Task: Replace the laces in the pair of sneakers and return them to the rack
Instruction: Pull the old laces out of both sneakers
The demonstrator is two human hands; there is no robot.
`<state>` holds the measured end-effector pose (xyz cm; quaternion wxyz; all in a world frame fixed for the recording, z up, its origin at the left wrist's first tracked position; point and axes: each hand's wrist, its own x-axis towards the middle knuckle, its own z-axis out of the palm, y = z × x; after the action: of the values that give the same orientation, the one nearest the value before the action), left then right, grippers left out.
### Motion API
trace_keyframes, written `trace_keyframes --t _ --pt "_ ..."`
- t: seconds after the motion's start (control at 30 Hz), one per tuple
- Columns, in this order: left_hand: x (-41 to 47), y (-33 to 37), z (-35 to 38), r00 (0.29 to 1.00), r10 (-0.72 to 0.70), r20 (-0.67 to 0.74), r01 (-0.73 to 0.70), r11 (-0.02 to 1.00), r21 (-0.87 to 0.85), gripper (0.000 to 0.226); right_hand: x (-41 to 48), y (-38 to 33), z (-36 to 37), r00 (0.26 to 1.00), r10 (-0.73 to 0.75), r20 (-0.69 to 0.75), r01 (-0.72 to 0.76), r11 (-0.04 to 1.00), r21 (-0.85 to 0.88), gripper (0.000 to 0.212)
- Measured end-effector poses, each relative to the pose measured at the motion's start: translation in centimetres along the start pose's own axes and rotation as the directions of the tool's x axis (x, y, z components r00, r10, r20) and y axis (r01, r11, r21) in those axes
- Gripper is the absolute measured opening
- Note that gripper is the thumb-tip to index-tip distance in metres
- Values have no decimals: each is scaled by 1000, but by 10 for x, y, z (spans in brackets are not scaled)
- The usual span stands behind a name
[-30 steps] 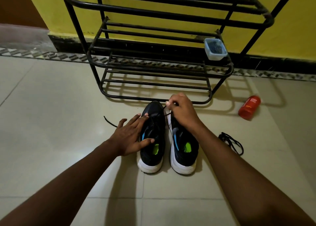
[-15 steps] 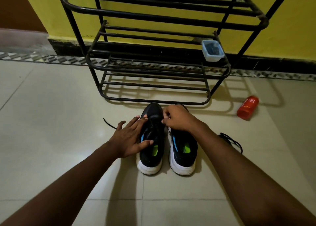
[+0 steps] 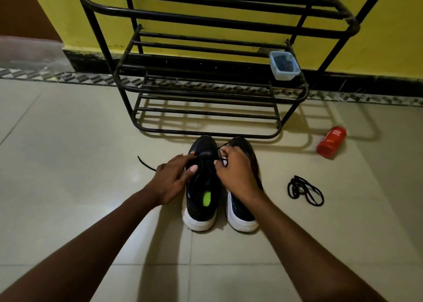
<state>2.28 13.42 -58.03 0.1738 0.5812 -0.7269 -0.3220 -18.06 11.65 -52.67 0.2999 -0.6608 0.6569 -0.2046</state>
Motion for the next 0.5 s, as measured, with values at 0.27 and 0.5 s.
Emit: trace_keyframes --t 0.27,0.5 --pt "29 17 -9 995 14 -102 0 991 132 18 -50 -1 51 963 -141 -228 58 940 -338 32" --pt "39 25 -7 979 -70 -193 102 981 163 10 -53 -5 52 981 -117 -152 43 907 -420 50"
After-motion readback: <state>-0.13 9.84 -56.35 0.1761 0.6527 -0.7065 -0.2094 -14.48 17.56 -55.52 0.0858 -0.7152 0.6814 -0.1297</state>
